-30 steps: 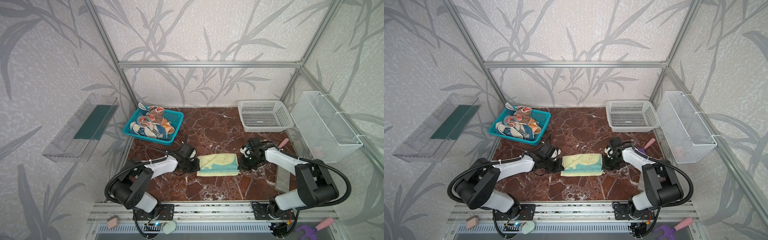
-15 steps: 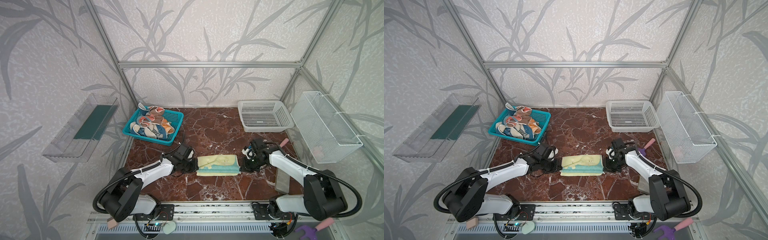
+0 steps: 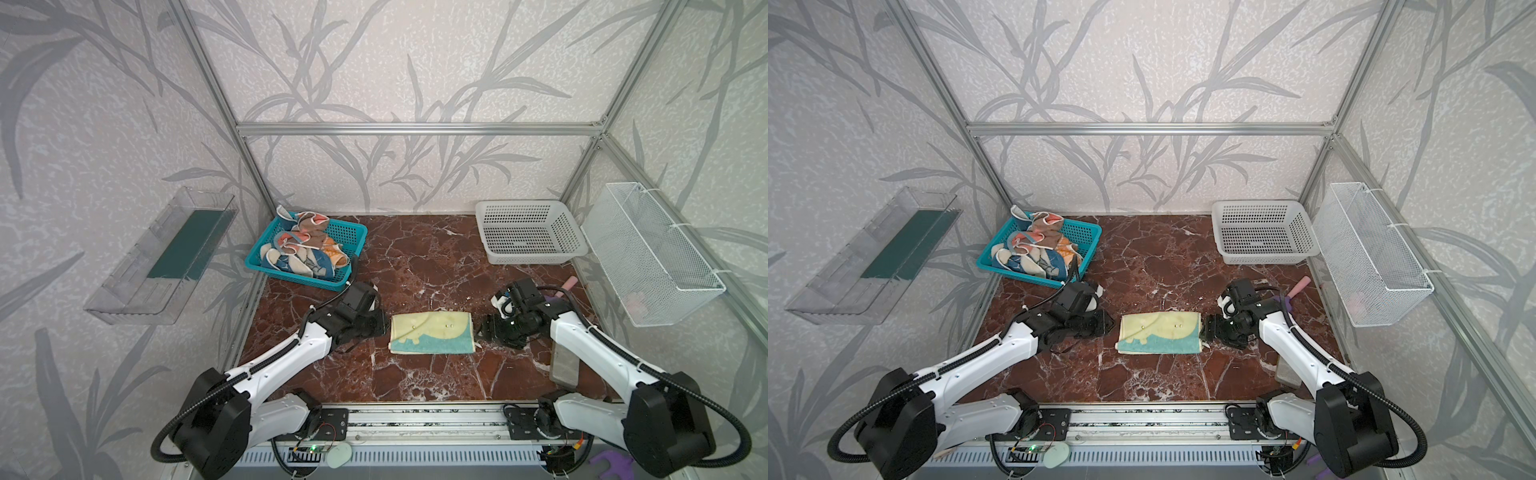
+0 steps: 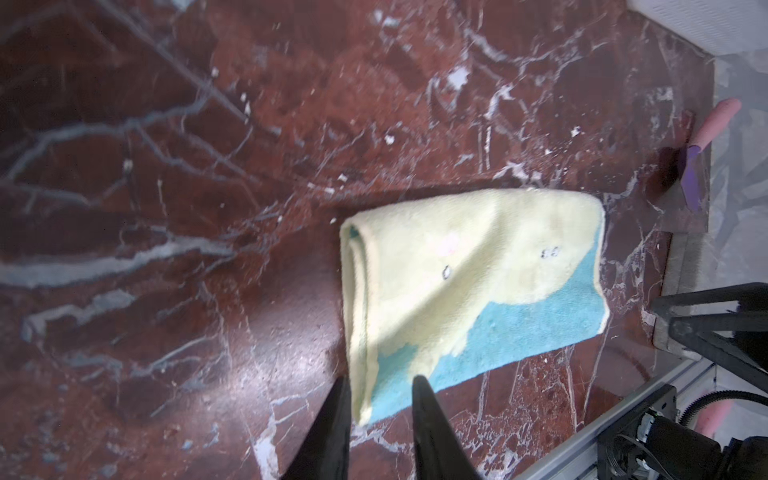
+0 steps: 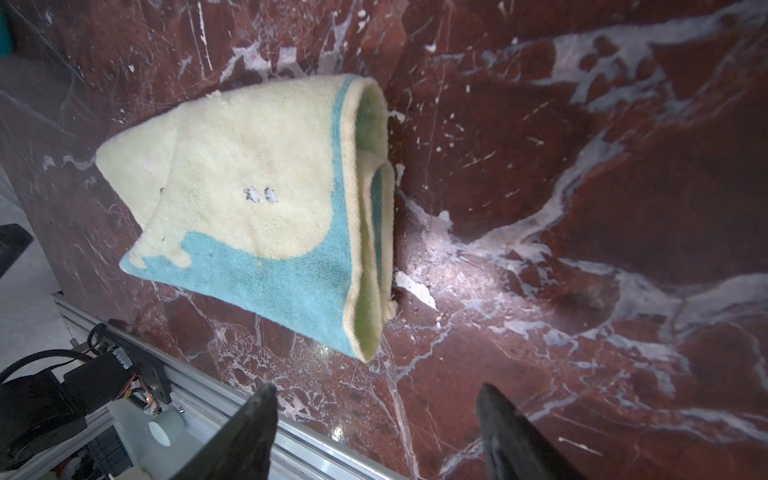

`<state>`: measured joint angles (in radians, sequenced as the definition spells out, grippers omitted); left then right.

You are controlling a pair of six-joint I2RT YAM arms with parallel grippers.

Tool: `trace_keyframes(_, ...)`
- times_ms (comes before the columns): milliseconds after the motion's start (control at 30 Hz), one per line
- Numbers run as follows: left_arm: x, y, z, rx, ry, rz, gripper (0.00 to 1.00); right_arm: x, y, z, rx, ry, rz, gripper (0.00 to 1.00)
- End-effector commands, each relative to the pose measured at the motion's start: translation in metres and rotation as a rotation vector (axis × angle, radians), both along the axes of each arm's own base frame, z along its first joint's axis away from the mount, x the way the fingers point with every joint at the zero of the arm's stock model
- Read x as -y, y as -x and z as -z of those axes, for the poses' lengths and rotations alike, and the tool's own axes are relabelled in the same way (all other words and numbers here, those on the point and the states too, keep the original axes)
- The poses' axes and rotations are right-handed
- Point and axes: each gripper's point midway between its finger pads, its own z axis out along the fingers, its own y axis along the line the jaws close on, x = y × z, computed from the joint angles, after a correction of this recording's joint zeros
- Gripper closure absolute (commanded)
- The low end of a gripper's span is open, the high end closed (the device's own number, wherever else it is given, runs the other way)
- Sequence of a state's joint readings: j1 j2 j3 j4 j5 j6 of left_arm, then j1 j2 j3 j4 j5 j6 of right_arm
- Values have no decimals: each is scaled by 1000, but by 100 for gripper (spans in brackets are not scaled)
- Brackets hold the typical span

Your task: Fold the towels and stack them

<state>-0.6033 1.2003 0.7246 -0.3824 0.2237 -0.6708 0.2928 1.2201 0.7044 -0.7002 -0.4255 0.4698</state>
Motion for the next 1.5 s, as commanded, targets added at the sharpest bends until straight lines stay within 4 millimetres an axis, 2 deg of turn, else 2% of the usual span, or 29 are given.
trace_keyframes(0,23,-7,-1,14,-73,95,75,-12,-8,6,-61,-51,17,24)
trace_keyframes(100,60,-5,6,-20,-94,195,76,-17,-16,15,-85,-65,30,24)
trace_keyframes(200,102,-2,16,-44,-86,286,76,-14,-20,26,-94,-35,52,23)
trace_keyframes(367,169,9,33,-119,28,400,78,-12,-16,50,-159,-6,83,23)
trace_keyframes(467,184,14,50,-162,68,405,79,-20,-12,58,-172,5,75,23)
trace_keyframes(567,178,20,75,-210,37,394,81,-35,-19,66,-147,-30,79,28)
trace_keyframes(633,170,25,91,-245,19,378,83,-45,-20,78,-142,-51,79,42)
trace_keyframes(700,161,30,101,-268,21,362,84,-49,-20,91,-158,-20,64,65)
trace_keyframes(767,154,31,99,-269,38,349,84,-48,-22,97,-154,39,51,82)
trace_keyframes(833,147,26,90,-251,71,330,81,-47,-26,93,-133,84,35,91)
trace_keyframes(867,144,21,82,-238,104,319,76,-46,-30,88,-115,114,18,95)
trace_keyframes(967,128,-2,54,-196,221,255,64,-43,-42,71,-62,215,-72,100)
trace_keyframes(1033,113,-22,36,-162,289,204,61,-41,-47,60,-41,274,-126,100)
trace_keyframes(1100,97,-34,30,-137,283,179,61,-40,-51,50,-10,324,-178,100)
trace_keyframes(1200,80,-31,44,-154,202,186,63,-43,-55,37,22,350,-227,100)
trace_keyframes(1367,65,-11,96,-255,155,136,71,-50,-59,19,54,344,-272,100)
trace_keyframes(1467,48,-8,113,-260,94,75,72,-52,-64,-5,109,336,-278,100)
